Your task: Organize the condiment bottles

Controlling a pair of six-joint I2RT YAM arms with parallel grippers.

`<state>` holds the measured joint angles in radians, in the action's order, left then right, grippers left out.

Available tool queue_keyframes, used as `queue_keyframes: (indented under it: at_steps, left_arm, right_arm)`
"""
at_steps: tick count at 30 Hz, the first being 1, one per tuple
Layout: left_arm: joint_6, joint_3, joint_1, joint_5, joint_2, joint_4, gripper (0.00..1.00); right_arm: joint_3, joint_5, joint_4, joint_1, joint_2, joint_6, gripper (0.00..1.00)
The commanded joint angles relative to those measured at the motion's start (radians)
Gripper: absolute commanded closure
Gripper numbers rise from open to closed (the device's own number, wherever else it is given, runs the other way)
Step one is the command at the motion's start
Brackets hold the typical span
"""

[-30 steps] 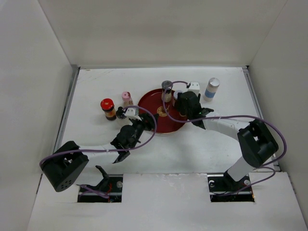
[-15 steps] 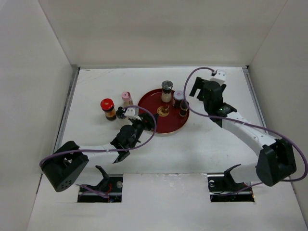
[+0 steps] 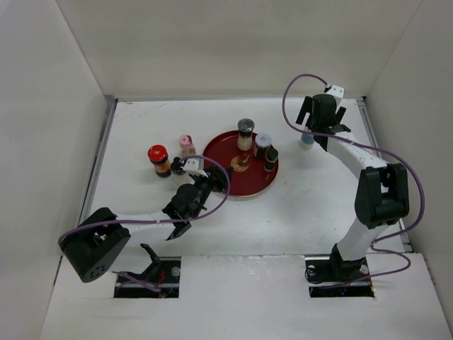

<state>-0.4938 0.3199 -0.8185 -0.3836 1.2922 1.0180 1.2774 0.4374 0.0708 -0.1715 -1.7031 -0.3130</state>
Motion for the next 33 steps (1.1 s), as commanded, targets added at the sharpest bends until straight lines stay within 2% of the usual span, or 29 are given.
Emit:
queue_keyframes:
  at_steps: [1,3,5,12,14,19,24,29,33]
  left_arm:
    - [0.000,-0.007,0.002,0.005,-0.021,0.065,0.45]
    - [0.000,-0.007,0.002,0.006,-0.019,0.065,0.45]
    - [-0.002,-0.007,0.002,0.006,-0.018,0.067,0.45]
    - [-0.002,-0.005,0.002,0.006,-0.013,0.068,0.45]
    - [-0.002,-0.005,0.002,0.006,-0.011,0.068,0.45]
    - [-0.002,-0.007,0.002,0.000,-0.014,0.068,0.45]
    - [-0.002,-0.008,0.003,-0.001,-0.019,0.068,0.42]
    - [-0.002,-0.016,0.003,-0.015,-0.033,0.068,0.42]
    - [0.001,-0.031,0.005,-0.050,-0.067,0.068,0.42]
  right_arm:
    - [0.088,-0.037,0.024,0.022,-0.047,0.035,0.00]
    - [0.108,-0.037,0.035,0.030,-0.078,0.038,0.01]
    - [0.114,-0.037,0.038,0.034,-0.096,0.040,0.07]
    - [0.105,-0.022,0.058,0.030,-0.070,0.029,0.47]
    - [0.080,0.006,0.041,0.030,-0.009,0.019,0.54]
    - [-0.004,0.053,-0.043,-0.045,0.248,0.034,0.57]
    - [-0.030,0.046,-0.032,-0.226,0.443,0.064,0.57]
    - [-0.065,0.040,-0.042,-0.442,0.488,0.069,0.57]
    - [-0.085,0.040,-0.052,-0.542,0.447,0.042,0.57]
